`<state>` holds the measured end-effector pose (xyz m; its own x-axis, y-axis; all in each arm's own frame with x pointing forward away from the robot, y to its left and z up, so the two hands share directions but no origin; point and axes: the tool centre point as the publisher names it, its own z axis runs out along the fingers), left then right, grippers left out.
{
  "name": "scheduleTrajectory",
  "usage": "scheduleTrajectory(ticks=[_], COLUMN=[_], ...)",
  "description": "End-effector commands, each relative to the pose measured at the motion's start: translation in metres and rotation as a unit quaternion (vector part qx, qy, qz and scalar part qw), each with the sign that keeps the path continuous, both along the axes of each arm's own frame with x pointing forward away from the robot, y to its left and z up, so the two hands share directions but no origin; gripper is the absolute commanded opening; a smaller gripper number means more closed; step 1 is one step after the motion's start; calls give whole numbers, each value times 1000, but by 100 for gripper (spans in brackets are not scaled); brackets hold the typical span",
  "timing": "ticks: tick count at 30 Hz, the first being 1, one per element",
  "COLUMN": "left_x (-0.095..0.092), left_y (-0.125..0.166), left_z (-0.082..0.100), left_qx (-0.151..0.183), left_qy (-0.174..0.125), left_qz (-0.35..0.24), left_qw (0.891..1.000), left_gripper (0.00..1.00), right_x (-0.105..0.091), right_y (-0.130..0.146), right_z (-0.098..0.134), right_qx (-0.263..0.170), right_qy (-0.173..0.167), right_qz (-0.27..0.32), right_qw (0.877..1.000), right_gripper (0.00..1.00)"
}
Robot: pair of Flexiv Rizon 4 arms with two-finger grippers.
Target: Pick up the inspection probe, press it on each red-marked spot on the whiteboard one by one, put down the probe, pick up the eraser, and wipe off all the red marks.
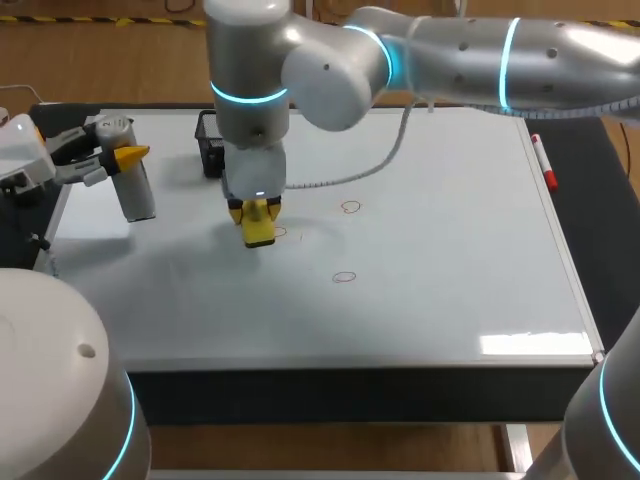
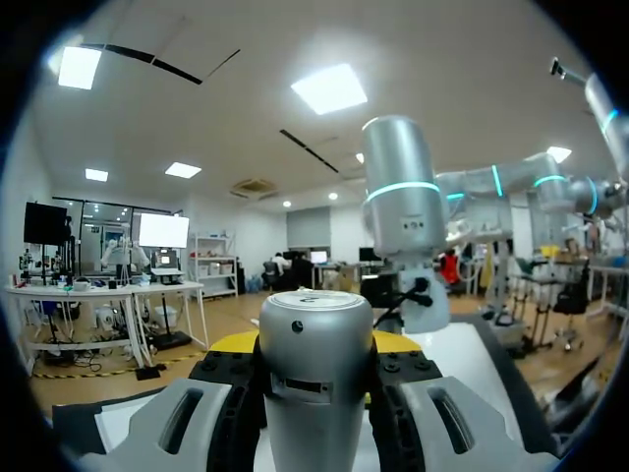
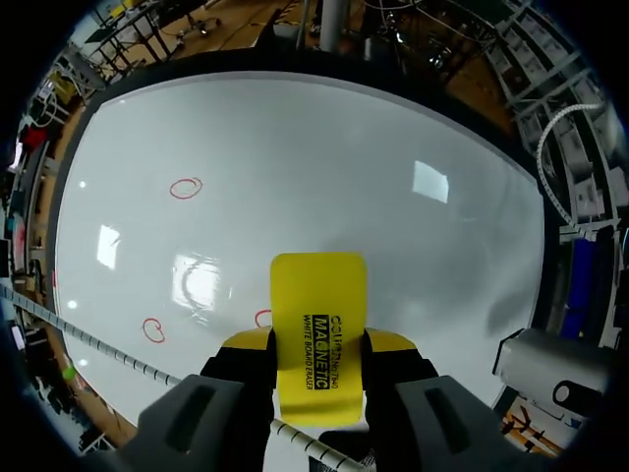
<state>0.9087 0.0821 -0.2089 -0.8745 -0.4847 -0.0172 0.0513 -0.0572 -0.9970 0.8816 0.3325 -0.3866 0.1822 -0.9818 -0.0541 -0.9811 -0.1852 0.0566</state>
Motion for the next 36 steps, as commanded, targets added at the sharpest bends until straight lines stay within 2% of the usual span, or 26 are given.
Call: scheduleTrajectory(ticks=[1, 11, 36], left_x=[0, 0, 0], left_y=[0, 0, 0], left_z=[1, 1, 1], left_qx=[0, 0, 0], left_qy=[0, 0, 0], left_qz=[1, 1, 1], left_qw=[1000, 1000, 1000], left_gripper=[0, 0, 0], right_x=[1, -1, -2], right_y=[2, 4, -2], right_z=[-7, -18, -43], right_qx=[2, 11, -15], right_qy=[-1, -8, 6], right_qz=[2, 8, 23], right_qw=[1000, 1000, 1000], right_gripper=[0, 0, 0])
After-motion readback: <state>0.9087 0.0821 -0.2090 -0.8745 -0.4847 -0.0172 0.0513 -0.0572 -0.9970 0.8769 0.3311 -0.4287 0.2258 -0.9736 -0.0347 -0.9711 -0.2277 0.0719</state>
